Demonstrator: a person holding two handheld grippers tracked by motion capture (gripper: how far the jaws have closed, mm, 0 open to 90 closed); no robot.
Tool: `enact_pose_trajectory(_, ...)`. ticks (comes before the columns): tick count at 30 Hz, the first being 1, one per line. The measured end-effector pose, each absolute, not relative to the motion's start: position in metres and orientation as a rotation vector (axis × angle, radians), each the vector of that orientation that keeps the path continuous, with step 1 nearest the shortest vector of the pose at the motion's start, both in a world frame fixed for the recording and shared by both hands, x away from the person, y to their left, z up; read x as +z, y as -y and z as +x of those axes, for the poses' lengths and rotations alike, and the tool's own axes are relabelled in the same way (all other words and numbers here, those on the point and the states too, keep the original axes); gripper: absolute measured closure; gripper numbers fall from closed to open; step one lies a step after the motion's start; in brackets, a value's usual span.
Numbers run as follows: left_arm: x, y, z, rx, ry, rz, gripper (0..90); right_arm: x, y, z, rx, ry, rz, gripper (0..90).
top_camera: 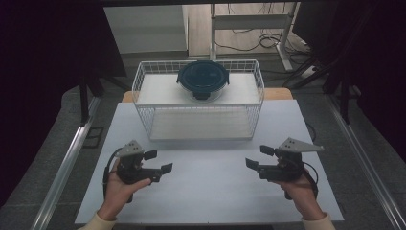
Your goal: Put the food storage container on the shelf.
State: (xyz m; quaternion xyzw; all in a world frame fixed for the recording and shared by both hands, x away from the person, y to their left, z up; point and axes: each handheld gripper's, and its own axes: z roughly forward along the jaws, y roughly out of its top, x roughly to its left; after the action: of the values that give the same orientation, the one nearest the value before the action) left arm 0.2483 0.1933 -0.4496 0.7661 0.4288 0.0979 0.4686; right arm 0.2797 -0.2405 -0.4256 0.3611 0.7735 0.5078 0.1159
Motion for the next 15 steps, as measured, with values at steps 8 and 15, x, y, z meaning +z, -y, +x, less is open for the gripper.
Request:
enact_pose_trajectory(8, -0.479, -0.205, 0.247, 0.256, -1.131, 1.897, 19.3, -0.467, 0.248, 0.275, 1.399, -2.309, 1.110, 21.3)
enact_pose_trajectory(15, -0.484, -0.206, 0.251, 0.294, -1.129, 1.883, 18.3, -0.468, 0.250, 0.275, 1.434, -2.262, 1.098, 20.7)
